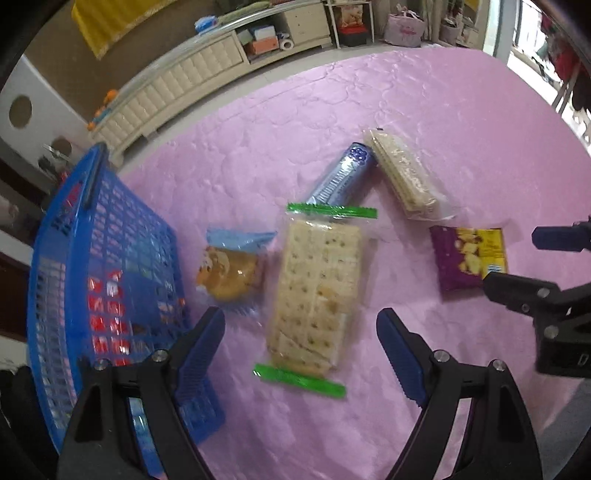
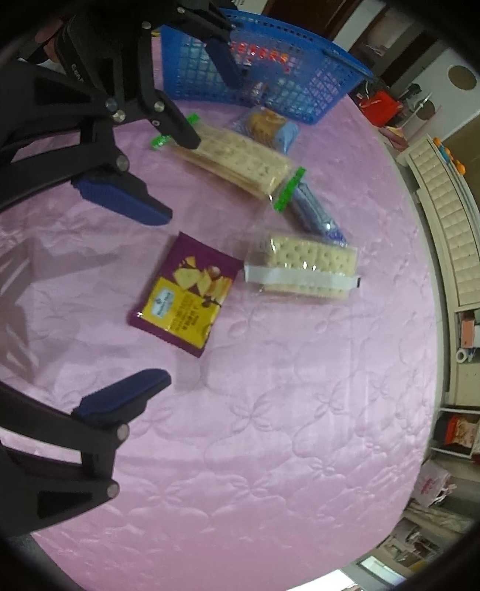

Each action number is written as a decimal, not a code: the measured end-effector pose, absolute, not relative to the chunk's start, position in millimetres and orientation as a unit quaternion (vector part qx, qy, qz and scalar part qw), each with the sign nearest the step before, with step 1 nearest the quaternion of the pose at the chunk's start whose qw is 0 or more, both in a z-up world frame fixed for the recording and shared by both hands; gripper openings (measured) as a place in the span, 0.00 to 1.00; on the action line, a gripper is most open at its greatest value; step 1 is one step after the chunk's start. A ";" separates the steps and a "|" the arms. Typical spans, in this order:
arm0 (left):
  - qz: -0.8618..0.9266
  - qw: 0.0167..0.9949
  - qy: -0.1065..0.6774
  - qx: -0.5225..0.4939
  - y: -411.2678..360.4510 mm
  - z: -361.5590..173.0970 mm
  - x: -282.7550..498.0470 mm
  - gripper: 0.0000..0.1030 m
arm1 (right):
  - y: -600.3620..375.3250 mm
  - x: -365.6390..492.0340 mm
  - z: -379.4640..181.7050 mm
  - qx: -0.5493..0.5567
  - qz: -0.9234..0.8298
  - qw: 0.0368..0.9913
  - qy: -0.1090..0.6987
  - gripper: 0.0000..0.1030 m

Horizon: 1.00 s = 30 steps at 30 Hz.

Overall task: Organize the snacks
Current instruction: 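Close the left gripper on the green-sealed cracker pack while the right gripper grasps the white-strip cracker pack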

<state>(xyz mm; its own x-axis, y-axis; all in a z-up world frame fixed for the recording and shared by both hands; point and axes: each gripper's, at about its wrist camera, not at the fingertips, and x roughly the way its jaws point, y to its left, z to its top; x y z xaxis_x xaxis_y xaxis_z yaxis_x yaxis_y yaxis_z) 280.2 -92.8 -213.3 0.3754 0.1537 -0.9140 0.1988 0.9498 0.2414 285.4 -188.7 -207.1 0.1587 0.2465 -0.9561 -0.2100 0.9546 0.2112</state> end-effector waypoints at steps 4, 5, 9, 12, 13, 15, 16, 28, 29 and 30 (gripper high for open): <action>-0.020 0.809 0.571 0.141 -84.6 -224.7 288.8 0.80 | -188.6 286.9 -212.7 0.015 0.152 0.761 0.630 0.81; -0.021 0.808 0.576 0.126 -80.3 -228.0 292.5 0.80 | -188.0 287.0 -213.9 0.015 0.154 0.761 0.630 0.81; -0.026 0.804 0.584 0.106 -71.0 -235.8 301.4 0.80 | -191.6 290.0 -215.2 0.016 0.158 0.762 0.628 0.81; -0.030 0.803 0.585 0.106 -69.2 -240.2 304.8 0.80 | -198.8 292.9 -218.2 0.024 0.155 0.762 0.629 0.81; -0.030 0.802 0.589 0.100 -67.5 -242.1 306.1 0.78 | -200.3 294.2 -219.2 0.028 0.154 0.761 0.630 0.81; -0.030 0.801 0.591 0.090 -60.5 -247.7 311.7 0.72 | -201.6 295.6 -219.8 0.033 0.152 0.759 0.632 0.81; -0.033 0.800 0.593 0.084 -58.7 -248.4 312.2 0.61 | -203.2 295.0 -219.6 0.034 0.153 0.758 0.633 0.81; -0.052 0.821 0.564 0.075 -64.9 -222.2 291.0 0.53 | -218.2 293.6 -205.5 0.059 0.148 0.756 0.635 0.81; -0.049 0.824 0.560 0.073 -62.6 -216.7 290.3 0.53 | -218.6 295.6 -203.7 0.062 0.149 0.756 0.634 0.81; -0.047 0.825 0.558 0.072 -61.9 -213.2 290.9 0.53 | -219.5 296.9 -202.0 0.067 0.150 0.756 0.634 0.81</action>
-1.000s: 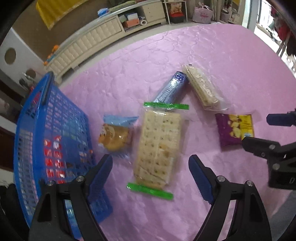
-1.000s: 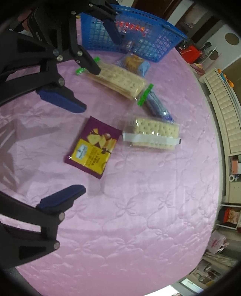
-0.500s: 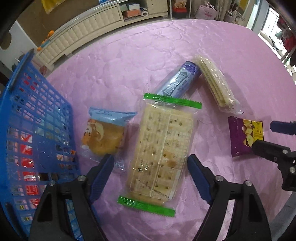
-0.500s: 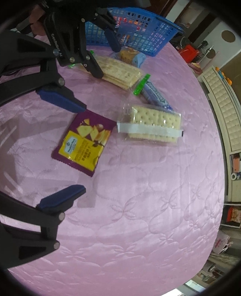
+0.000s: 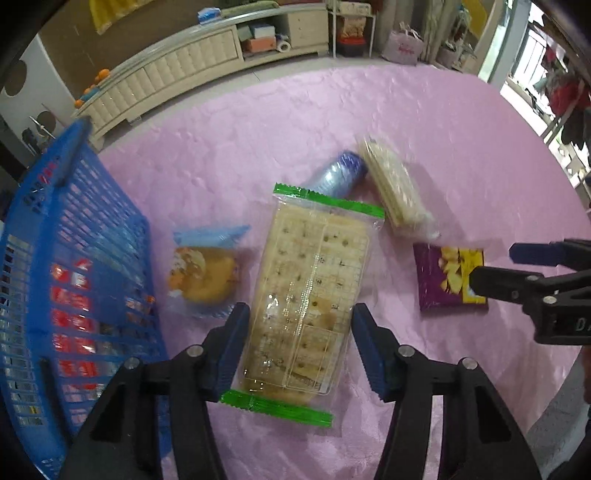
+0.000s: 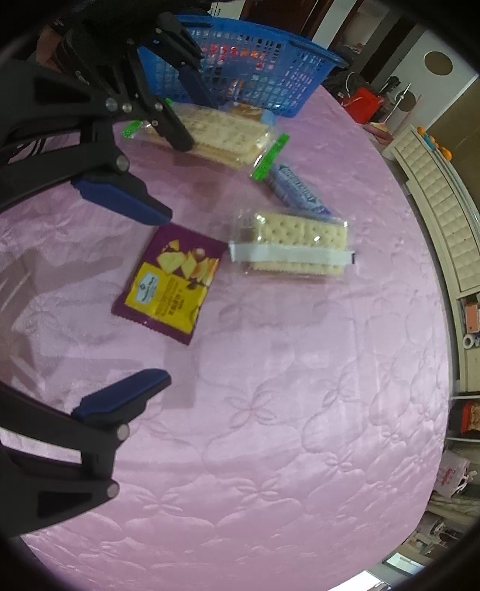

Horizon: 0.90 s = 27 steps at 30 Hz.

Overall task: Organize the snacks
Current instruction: 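Close the left gripper on the green-sealed cracker pack while the right gripper grasps the white-strip cracker pack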

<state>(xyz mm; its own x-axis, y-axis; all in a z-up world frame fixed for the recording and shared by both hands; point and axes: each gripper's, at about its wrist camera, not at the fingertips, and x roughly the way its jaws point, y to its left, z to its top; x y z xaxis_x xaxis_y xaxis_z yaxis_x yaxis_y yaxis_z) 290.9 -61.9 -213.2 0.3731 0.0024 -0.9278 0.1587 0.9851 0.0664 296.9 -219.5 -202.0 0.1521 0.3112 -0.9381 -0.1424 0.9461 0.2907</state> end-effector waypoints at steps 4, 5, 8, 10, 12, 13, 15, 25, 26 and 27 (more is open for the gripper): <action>-0.035 0.835 0.546 0.066 -55.6 -197.1 292.2 0.53 | -214.7 307.9 -195.9 0.084 0.155 0.759 0.627 0.81; -0.030 0.837 0.543 0.064 -53.1 -193.4 294.7 0.53 | -213.1 309.8 -196.3 0.087 0.157 0.758 0.627 0.81; -0.022 0.841 0.538 0.057 -48.5 -186.9 301.4 0.53 | -206.9 322.0 -198.0 0.097 0.163 0.755 0.628 0.81; -0.019 0.844 0.533 0.056 -46.4 -184.1 303.3 0.53 | -203.9 328.7 -201.7 0.104 0.163 0.753 0.629 0.81; -0.016 0.846 0.530 0.057 -51.9 -177.8 304.0 0.53 | -202.1 335.7 -205.7 0.118 0.162 0.751 0.629 0.81; -0.015 0.846 0.530 0.055 -49.3 -177.8 306.2 0.53 | -201.7 341.1 -209.5 0.126 0.163 0.749 0.630 0.81; -0.016 0.846 0.530 0.054 -48.9 -178.5 309.3 0.53 | -195.2 347.2 -213.9 0.133 0.165 0.745 0.632 0.81; -0.018 0.842 0.536 0.056 -51.6 -192.0 312.1 0.53 | -171.9 351.7 -220.8 0.095 0.182 0.753 0.626 0.72; -0.016 0.842 0.537 0.057 -51.3 -192.7 312.1 0.53 | -171.7 350.2 -220.4 0.087 0.181 0.754 0.625 0.65; -0.018 0.841 0.538 0.056 -52.3 -193.7 315.2 0.53 | -172.0 348.5 -220.2 0.078 0.180 0.755 0.625 0.59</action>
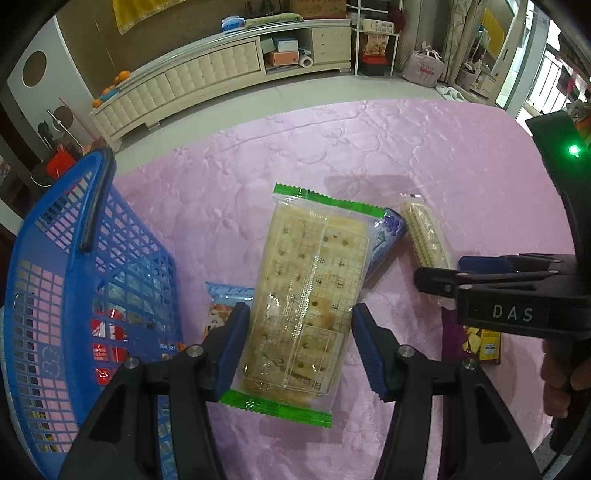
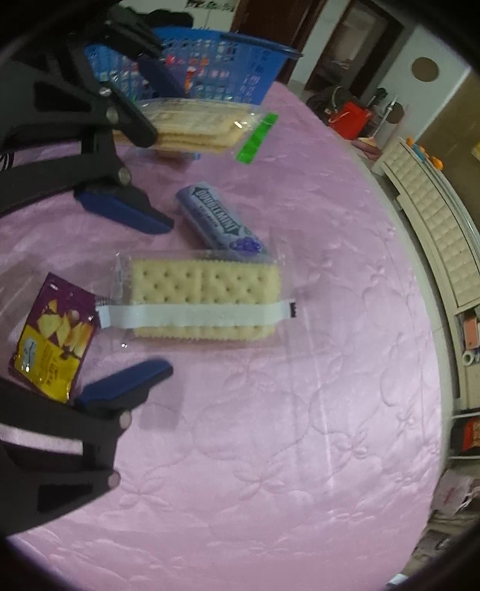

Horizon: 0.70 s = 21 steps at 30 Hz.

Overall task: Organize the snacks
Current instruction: 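Close the left gripper on the green-sealed cracker pack while the right gripper grasps the white-strip cracker pack, then lift both cracker packs and carry them over the blue basket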

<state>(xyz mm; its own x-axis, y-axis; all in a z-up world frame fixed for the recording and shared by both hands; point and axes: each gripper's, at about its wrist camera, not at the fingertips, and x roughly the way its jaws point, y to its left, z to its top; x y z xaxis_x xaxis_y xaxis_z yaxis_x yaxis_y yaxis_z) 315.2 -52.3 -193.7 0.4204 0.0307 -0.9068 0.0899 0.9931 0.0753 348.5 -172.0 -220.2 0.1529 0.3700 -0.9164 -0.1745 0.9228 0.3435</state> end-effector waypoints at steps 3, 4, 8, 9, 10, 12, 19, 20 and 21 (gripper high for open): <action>-0.017 0.842 0.537 0.052 -54.6 -192.0 314.3 0.53 | -175.3 345.8 -219.6 0.072 0.189 0.754 0.625 0.49; -0.017 0.842 0.537 0.052 -55.2 -190.9 313.3 0.53 | -176.5 343.4 -217.9 0.071 0.191 0.756 0.623 0.47; -0.019 0.845 0.531 0.051 -52.1 -180.7 311.3 0.53 | -184.1 331.3 -210.1 0.059 0.190 0.761 0.617 0.45; -0.019 0.847 0.529 0.048 -51.7 -177.1 309.1 0.53 | -184.2 326.6 -206.0 0.055 0.190 0.763 0.616 0.45; -0.020 0.848 0.528 0.044 -51.0 -172.5 306.6 0.53 | -184.9 320.5 -197.4 0.051 0.190 0.766 0.612 0.45; -0.024 0.851 0.523 0.034 -49.9 -161.6 299.2 0.53 | -189.0 310.4 -184.4 0.051 0.193 0.771 0.605 0.45; -0.028 0.872 0.489 0.022 -47.5 -104.1 263.0 0.53 | -204.7 264.6 -112.9 0.045 0.204 0.793 0.572 0.45; -0.029 0.875 0.483 0.022 -46.9 -94.8 256.3 0.53 | -206.0 257.1 -101.2 0.043 0.204 0.798 0.566 0.45; -0.028 0.878 0.477 0.023 -45.3 -86.5 249.9 0.53 | -202.6 255.9 -94.1 0.041 0.204 0.801 0.561 0.45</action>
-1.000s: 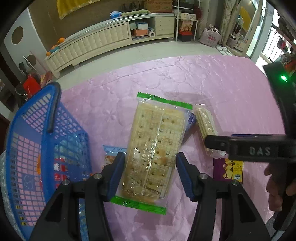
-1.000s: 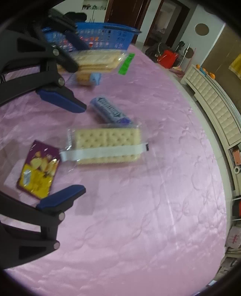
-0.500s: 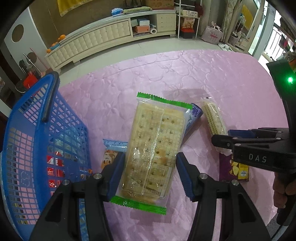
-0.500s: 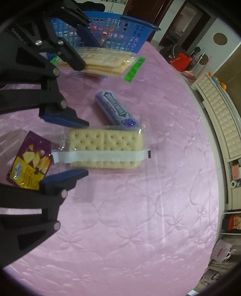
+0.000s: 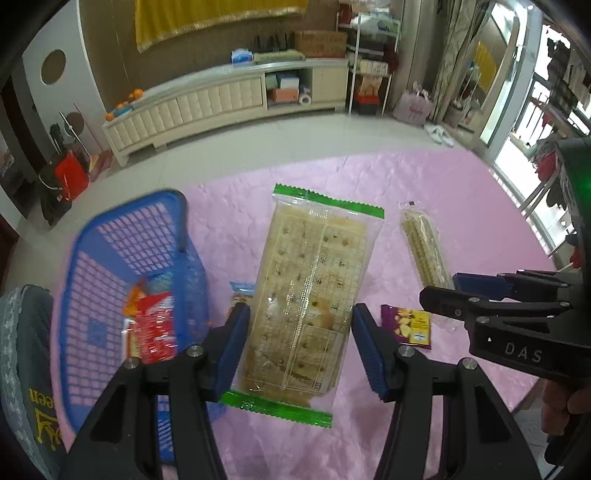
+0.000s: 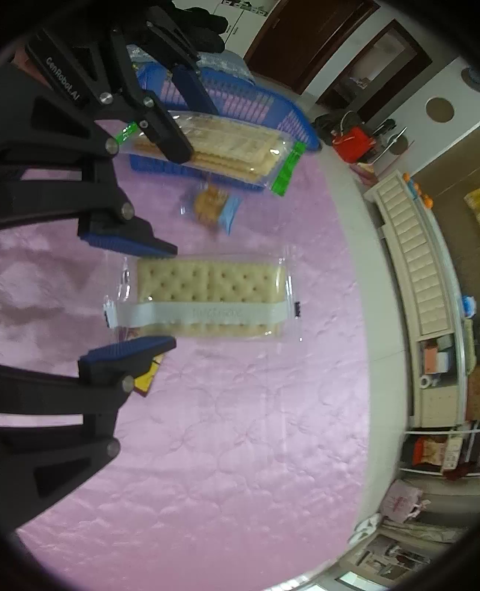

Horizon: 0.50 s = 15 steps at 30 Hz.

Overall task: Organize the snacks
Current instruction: 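Lift both cracker packs and carry them over the blue basket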

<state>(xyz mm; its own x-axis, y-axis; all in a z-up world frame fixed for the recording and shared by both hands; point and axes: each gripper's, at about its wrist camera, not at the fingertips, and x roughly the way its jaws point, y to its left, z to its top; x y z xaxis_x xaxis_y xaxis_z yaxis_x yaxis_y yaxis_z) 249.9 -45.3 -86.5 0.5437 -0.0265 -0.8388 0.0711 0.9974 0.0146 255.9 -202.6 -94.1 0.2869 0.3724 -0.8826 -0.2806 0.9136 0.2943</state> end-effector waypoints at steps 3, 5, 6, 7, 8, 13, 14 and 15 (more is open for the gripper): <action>-0.024 0.888 0.458 0.027 -41.1 -61.9 228.9 0.53 | -197.2 239.6 -65.3 0.034 0.207 0.812 0.545 0.45; -0.024 0.894 0.446 0.022 -33.3 -45.2 214.1 0.53 | -189.4 230.6 -47.4 0.033 0.211 0.815 0.538 0.45; -0.023 0.896 0.442 0.020 -29.4 -39.2 208.6 0.53 | -175.1 234.0 -40.4 0.031 0.212 0.818 0.534 0.45; -0.021 0.899 0.437 0.019 -24.4 -31.0 200.8 0.53 | -171.2 225.9 -29.3 0.027 0.214 0.821 0.529 0.45; -0.019 0.900 0.434 0.017 -20.0 -27.3 195.6 0.53 | -168.8 223.2 -24.7 0.024 0.216 0.823 0.525 0.45; -0.007 0.904 0.427 0.014 8.7 -7.0 168.3 0.53 | -139.5 203.3 4.9 0.004 0.229 0.833 0.504 0.45; -0.003 0.906 0.424 0.013 16.7 -2.8 161.6 0.53 | -131.6 199.4 6.8 -0.001 0.230 0.833 0.503 0.45; 0.000 0.907 0.421 0.011 22.0 -0.4 155.4 0.53 | -122.3 195.6 9.6 -0.007 0.232 0.833 0.502 0.45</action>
